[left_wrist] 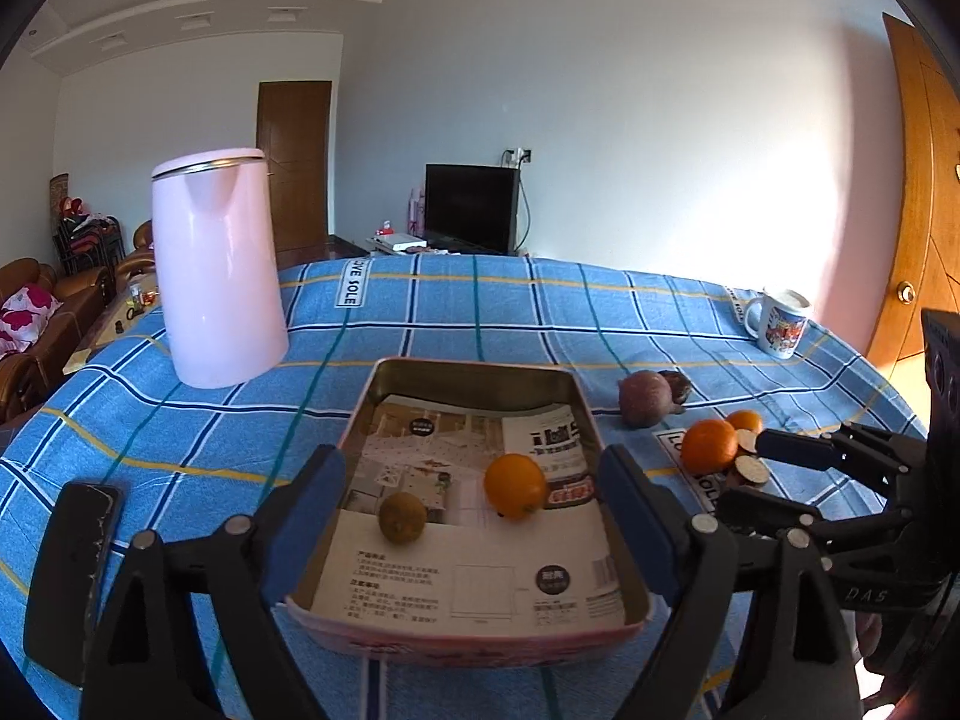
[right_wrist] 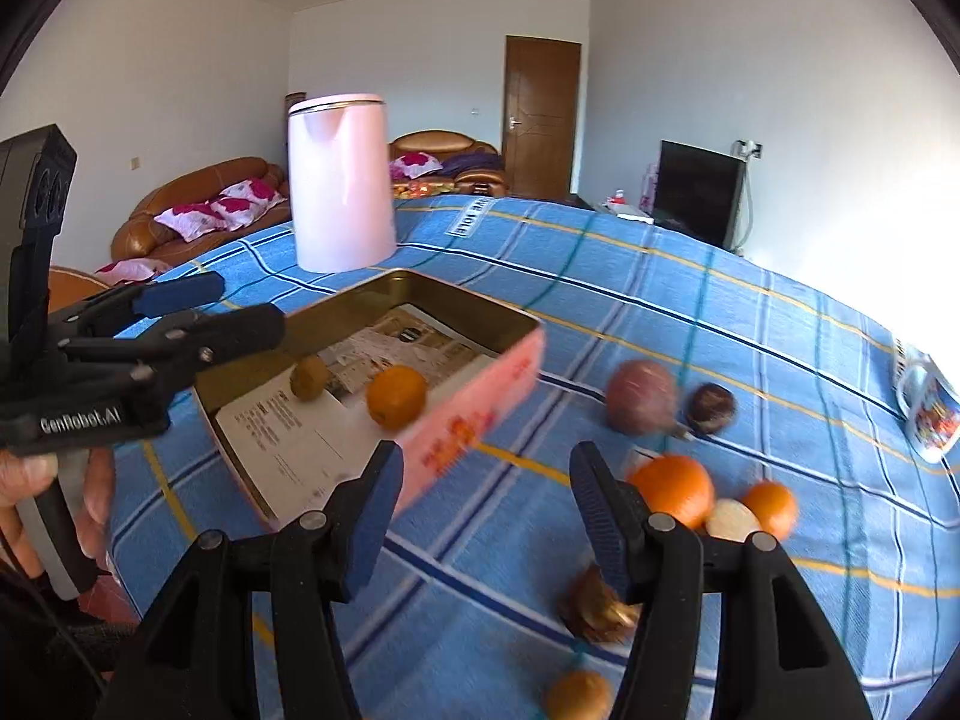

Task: Organize fruits
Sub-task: 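Open the right tool over the tin while the left tool releases its fruit inside, then grasp another small brown fruit with the right tool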

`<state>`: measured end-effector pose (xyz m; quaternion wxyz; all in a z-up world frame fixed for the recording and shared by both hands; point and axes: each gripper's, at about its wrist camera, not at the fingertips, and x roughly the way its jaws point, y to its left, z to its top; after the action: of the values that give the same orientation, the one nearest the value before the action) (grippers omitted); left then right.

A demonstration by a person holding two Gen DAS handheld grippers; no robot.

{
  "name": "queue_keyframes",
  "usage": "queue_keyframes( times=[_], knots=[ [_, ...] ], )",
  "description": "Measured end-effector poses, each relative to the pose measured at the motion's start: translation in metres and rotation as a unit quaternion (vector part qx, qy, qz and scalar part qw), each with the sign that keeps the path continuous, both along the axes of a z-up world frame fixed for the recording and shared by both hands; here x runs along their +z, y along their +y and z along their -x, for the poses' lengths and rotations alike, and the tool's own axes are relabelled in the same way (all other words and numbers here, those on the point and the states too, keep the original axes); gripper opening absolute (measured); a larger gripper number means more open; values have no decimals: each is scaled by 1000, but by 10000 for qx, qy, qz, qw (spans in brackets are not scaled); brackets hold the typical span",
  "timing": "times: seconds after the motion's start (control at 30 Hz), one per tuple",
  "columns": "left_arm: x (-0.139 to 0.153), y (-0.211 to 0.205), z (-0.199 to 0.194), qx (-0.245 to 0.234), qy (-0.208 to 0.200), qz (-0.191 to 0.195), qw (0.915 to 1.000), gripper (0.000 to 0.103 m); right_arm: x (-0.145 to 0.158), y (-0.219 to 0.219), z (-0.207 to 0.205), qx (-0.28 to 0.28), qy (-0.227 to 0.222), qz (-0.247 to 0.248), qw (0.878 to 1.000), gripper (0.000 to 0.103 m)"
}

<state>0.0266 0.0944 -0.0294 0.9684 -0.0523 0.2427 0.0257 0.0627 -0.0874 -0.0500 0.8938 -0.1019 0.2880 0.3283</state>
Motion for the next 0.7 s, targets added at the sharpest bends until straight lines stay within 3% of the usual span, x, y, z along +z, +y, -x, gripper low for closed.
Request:
queue_keyframes(
  times=[0.23, 0.5, 0.57, 0.6, 0.7],
  knots=[
    [-11, -50, -10, -531, 170, -1, 9984, 89, -26, -82, 16, -819, 291, -169, 9961, 61],
    [-18, -77, -15, -723, 299, -162, 9968, 89, -40, -66, 16, -402, 563, -189, 9974, 60],
    [-19, -79, -16, -748, 320, -176, 9965, 89, -46, -58, 14, -342, 676, -38, 9971, 50],
    [-19, -80, -17, -774, 334, -177, 9963, 89, -49, -56, 12, -339, 747, 30, 9966, 38],
    [-20, -88, -20, -870, 378, -205, 9953, 88, -52, -59, 13, -356, 755, -43, 9965, 27]
  ],
)
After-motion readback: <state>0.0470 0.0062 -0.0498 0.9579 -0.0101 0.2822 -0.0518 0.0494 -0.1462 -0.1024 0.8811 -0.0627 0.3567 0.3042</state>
